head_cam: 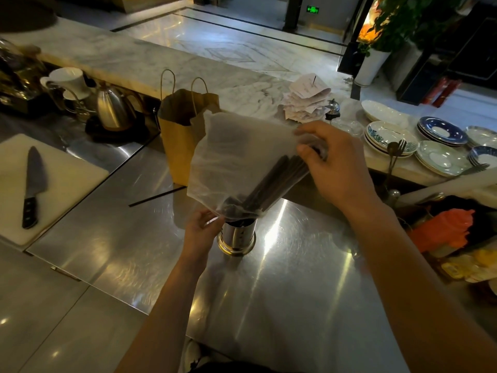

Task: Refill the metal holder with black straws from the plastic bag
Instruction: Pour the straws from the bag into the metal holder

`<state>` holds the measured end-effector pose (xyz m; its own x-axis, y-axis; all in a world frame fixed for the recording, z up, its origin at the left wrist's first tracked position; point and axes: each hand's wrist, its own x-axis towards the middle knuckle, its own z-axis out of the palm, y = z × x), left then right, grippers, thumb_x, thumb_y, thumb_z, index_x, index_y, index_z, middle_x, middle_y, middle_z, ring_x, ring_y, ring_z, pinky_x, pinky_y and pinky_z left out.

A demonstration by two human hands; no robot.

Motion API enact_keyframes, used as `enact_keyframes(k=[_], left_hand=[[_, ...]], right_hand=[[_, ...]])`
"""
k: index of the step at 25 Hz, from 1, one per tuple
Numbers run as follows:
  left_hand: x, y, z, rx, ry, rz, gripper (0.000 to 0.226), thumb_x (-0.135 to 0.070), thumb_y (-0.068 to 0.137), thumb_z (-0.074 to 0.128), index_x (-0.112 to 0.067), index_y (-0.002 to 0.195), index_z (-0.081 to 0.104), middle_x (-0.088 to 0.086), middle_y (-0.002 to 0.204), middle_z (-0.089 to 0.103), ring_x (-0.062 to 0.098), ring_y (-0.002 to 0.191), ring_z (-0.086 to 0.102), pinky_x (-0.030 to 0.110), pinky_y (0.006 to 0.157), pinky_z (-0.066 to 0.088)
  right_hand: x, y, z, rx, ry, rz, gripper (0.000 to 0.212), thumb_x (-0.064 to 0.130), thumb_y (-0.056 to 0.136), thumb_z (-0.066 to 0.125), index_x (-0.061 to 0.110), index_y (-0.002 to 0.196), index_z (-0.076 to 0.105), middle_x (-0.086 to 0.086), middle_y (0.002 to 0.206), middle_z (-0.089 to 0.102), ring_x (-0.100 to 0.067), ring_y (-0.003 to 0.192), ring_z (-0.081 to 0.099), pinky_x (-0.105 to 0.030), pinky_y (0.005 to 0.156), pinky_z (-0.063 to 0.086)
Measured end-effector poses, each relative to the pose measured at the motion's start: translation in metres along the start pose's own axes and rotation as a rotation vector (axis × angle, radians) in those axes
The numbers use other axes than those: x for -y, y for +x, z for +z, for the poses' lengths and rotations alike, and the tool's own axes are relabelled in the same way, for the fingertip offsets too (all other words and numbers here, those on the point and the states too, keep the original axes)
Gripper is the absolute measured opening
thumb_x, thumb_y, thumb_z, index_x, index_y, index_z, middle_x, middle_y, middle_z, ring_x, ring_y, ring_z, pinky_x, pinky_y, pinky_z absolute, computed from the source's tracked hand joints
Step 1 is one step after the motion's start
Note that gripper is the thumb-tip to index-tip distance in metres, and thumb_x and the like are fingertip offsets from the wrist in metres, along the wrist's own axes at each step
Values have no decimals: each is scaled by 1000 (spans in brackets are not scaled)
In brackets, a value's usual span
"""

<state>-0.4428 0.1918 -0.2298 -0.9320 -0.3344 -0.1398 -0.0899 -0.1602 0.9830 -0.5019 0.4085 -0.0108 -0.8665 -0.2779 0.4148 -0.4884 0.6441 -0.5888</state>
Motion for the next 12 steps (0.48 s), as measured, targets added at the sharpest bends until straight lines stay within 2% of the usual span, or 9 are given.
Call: enact_keyframes(k=[4,8,10,12], left_hand=[[-2,-1,9,-36,-68,-71,37,-10,86,71,-10,122,61,10,123,66,27,117,61,49,100,49],[1,0,14,-61,-111,-138,38,-11,85,71,-9,122,59,10,121,67,29,117,61,47,100,49],[0,0,14,-71,-161,-150,34,-10,86,71,-11,118,61,9,119,68,28,117,61,41,95,51],[-1,-1,15,-73,-212,-154,38,-15,79,75,-13,115,62,9,119,68,27,116,62,34,88,50]], right_hand=[[8,7,3,-10,19,-11,23,14,92,61,25,113,65,15,92,65,13,83,57,2,73,41],[13,10,9,-24,26,-30,20,13,93,60,23,110,66,7,96,69,2,87,61,1,74,42],[17,11,12,-34,37,-34,19,12,93,60,21,109,67,7,96,69,0,87,62,0,74,42],[19,10,13,-21,34,-33,19,11,93,60,21,108,66,7,98,69,3,86,61,0,73,43]])
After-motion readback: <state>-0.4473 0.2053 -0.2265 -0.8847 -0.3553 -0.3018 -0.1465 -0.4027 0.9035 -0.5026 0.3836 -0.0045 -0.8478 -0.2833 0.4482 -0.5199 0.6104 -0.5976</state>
